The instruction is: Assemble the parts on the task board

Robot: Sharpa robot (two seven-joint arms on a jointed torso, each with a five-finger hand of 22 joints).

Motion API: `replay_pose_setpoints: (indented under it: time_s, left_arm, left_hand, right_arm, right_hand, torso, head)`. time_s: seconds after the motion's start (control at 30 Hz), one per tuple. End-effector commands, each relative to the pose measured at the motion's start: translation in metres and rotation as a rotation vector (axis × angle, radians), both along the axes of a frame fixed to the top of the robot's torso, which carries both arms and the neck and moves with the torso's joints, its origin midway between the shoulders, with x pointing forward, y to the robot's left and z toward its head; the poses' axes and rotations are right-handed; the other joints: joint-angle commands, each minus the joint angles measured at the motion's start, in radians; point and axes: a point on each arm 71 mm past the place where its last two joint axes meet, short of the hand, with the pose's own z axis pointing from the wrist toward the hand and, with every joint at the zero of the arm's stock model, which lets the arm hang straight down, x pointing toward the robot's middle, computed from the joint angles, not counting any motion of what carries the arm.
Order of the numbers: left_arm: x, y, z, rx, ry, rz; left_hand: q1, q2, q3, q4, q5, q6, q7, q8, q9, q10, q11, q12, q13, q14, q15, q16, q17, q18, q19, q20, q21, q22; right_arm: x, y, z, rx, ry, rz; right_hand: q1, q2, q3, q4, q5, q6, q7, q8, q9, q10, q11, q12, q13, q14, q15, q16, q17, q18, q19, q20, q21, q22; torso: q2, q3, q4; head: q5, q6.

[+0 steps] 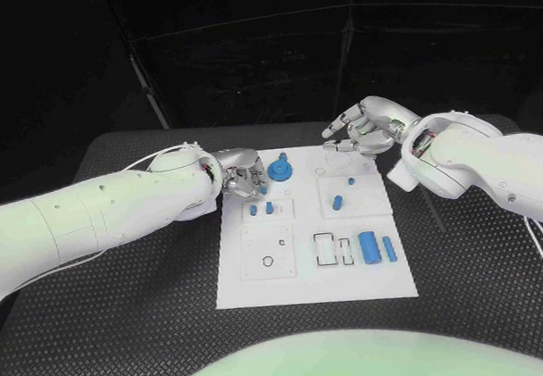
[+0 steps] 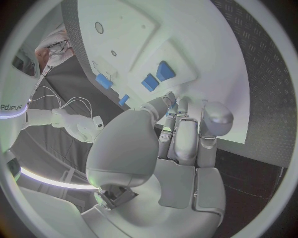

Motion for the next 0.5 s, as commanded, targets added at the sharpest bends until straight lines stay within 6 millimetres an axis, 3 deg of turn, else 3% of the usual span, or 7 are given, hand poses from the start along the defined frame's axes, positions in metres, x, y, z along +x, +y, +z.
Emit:
replay_pose_setpoints:
  time_s: [0.03,0.4,0.5]
  left_arm:
    - [-0.0001,0.0002,-0.0001,0.004,0.005,0.002]
    - [0.0,0.0008,-0.0004,0.006,0.008,0.002]
    - [0.0009,0.0027,-0.0005,0.007,0.008,0.01]
  left_hand:
    - [0.001,-0.008,0.004,0.001,-0.004,-0.009,-0.001,-0.006,-0.001,-0.005,0.0,-0.004,-0.001,0.004,0.004,0.004,-0.001,-0.01,0.0,0.005,0.005,0.001]
    - [0.0,-0.011,0.004,0.001,-0.004,-0.014,0.0,-0.01,-0.003,-0.007,0.001,-0.007,-0.001,0.003,0.005,0.003,-0.003,-0.01,-0.001,0.006,0.005,0.002]
    - [-0.004,-0.018,0.005,0.002,-0.004,-0.049,0.008,-0.032,-0.007,-0.009,0.005,-0.014,-0.001,0.002,0.008,0.004,-0.005,-0.009,-0.004,0.008,0.0,-0.001]
  right_arm:
    - [0.0,0.0006,0.0015,0.006,-0.005,0.006]
    - [0.0002,0.0003,0.0014,0.005,-0.005,0.004]
    - [0.0004,-0.0008,0.0011,0.001,-0.003,-0.002]
  right_hand:
    - [-0.003,0.007,0.003,0.005,0.005,0.001,-0.003,0.006,0.0,-0.004,-0.001,-0.002,0.001,0.051,-0.007,-0.005,0.024,0.016,-0.008,0.001,-0.007,-0.001]
    - [-0.003,0.007,0.003,0.005,0.005,0.001,-0.003,0.006,0.0,-0.004,-0.001,-0.002,0.001,0.051,-0.007,-0.005,0.024,0.016,-0.008,0.001,-0.007,-0.001]
    - [-0.002,0.007,0.004,0.004,0.005,0.002,-0.003,0.007,0.0,-0.006,-0.001,-0.005,-0.003,0.051,-0.008,-0.007,0.021,0.016,-0.009,0.001,-0.009,-0.003]
  torso:
    - [0.001,-0.0001,-0.0002]
    - [0.0,0.0005,-0.0004]
    - [0.0,0.0,-0.0005]
  head:
    - [0.001,0.0]
    - [0.0,0.0]
    - [0.001,0.0]
